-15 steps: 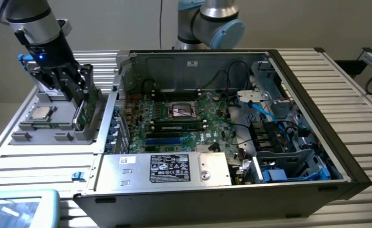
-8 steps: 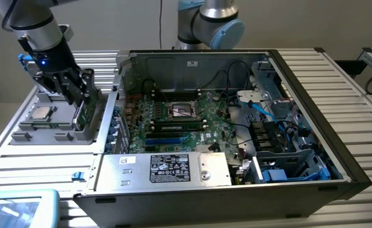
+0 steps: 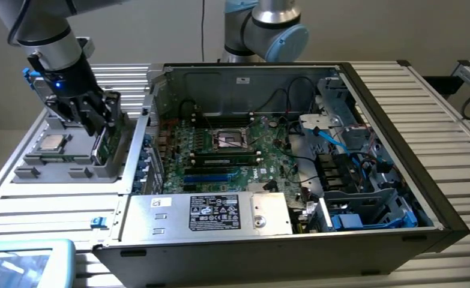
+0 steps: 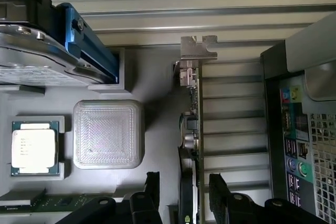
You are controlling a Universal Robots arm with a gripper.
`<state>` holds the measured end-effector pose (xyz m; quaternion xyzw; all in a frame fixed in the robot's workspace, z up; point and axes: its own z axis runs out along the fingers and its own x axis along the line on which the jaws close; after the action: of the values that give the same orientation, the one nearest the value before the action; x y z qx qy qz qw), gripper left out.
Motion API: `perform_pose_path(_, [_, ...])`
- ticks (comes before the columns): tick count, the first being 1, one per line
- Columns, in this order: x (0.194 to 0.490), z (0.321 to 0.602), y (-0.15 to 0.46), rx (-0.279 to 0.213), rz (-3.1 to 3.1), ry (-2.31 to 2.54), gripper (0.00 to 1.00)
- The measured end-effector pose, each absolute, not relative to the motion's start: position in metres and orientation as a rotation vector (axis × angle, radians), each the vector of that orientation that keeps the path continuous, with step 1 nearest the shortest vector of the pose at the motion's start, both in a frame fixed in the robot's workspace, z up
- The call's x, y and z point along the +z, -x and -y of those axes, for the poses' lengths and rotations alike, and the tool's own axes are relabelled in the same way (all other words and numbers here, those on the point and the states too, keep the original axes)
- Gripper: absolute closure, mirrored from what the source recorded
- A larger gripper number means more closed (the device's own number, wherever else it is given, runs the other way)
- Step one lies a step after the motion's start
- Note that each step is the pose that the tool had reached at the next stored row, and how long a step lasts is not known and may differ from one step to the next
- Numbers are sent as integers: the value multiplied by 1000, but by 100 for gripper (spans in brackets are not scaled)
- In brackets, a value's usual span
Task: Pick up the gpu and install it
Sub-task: 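Pick up the gpu and move the gpu toward the slot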
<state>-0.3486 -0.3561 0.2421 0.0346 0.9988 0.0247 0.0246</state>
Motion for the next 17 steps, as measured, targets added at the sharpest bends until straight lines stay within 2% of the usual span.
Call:
perform_pose_path(9, [241,356,346,76,-3095,-108,49])
perform_pose_path(11, [241,356,346,76,-3095,-107,51])
perform_pose_path(12, [241,356,346,76,-3095,-107,58])
perform_pose_path(17, [241,356,344,76,-3096,-108,61])
